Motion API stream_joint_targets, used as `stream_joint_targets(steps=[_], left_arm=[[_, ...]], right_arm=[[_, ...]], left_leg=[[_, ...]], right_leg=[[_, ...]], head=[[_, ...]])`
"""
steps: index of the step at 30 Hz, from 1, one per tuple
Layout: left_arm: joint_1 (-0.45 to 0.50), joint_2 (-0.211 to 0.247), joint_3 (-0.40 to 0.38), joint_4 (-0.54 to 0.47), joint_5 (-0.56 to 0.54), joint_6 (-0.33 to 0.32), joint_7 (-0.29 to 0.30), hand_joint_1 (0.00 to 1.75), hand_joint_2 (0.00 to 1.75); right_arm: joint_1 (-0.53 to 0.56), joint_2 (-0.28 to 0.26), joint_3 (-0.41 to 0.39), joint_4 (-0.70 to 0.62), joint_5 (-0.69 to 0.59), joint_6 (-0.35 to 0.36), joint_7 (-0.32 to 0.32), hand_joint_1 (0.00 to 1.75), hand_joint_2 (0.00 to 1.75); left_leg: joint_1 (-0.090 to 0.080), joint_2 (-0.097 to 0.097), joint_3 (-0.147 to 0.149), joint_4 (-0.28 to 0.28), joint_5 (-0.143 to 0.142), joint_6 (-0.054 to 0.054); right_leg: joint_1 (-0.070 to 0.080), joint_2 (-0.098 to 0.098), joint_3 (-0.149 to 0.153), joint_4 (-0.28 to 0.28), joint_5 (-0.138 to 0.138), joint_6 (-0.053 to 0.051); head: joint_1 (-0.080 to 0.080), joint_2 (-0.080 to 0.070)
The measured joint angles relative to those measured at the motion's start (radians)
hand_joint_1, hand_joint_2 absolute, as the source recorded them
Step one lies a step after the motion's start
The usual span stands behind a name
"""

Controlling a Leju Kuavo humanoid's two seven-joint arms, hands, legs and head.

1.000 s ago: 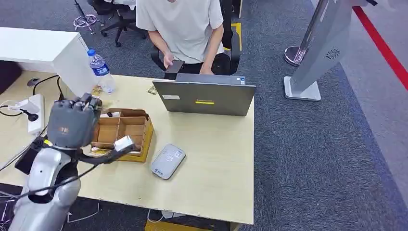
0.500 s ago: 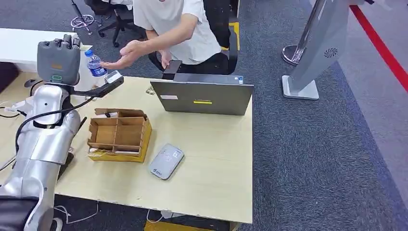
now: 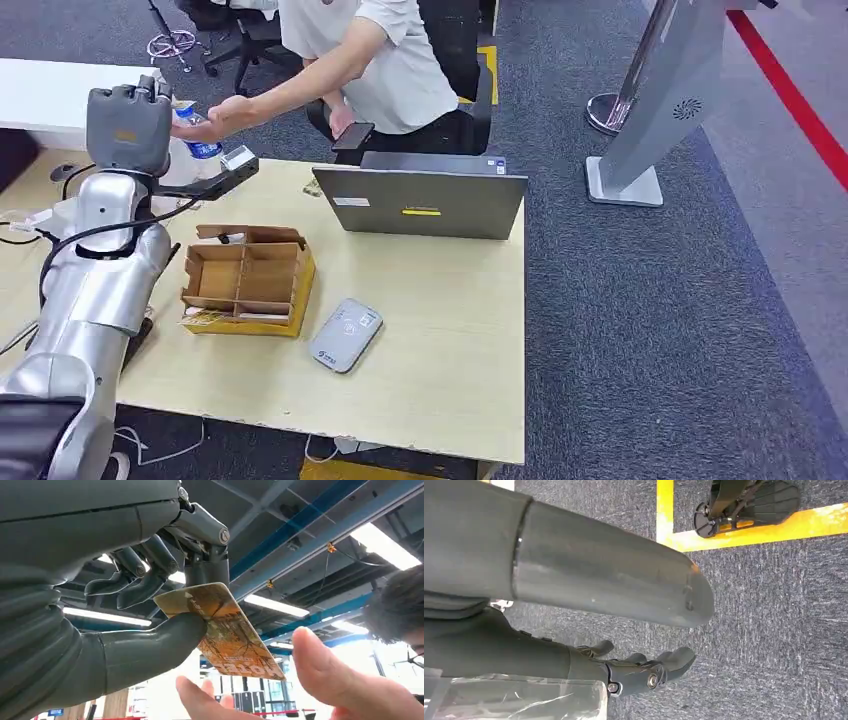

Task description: Pass the card to the sensor for recognition and then transmit it.

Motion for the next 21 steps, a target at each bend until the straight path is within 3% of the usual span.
stream_joint_targets(steps=[18,19,20,21], left_arm=[[-0.002,-0.002,0.0,0.014,0.005,-0.002,-0.001,1.75,1.75],[0.011,0.009,0.001,0.011,0.049,-0.029,-0.017,1.75,1.75],[0.059,0.049,0.018,-0.033,0.158,-0.09,-0.063,1.75,1.75],[0.129,0.086,0.052,-0.096,0.301,-0.135,-0.124,0.0,1.75]], right_arm=[[0.0,-0.001,0.006,0.0,-0.001,0.0,0.0,0.0,0.0],[0.0,-0.001,0.006,0.0,-0.01,-0.002,0.0,0.0,0.0],[0.0,-0.001,0.005,0.0,-0.025,-0.005,0.0,0.0,0.0],[0.0,-0.001,0.003,0.0,-0.031,-0.007,-0.001,0.0,0.0]], left_leg=[[0.0,0.0,-0.002,0.0,0.0,0.0],[0.0,0.0,-0.004,-0.002,0.0,0.0],[-0.001,0.004,0.001,-0.003,-0.002,-0.002],[-0.003,0.014,0.008,-0.005,-0.005,-0.005]], right_leg=[[0.0,0.0,0.001,0.001,0.0,0.0],[0.0,0.0,0.004,0.002,0.0,0.0],[0.0,0.004,0.004,0.002,-0.001,-0.001],[-0.002,0.015,0.004,0.001,-0.001,-0.001]], head=[[0.0,0.0],[0.0,0.0],[0.007,0.0],[0.008,0.0]])
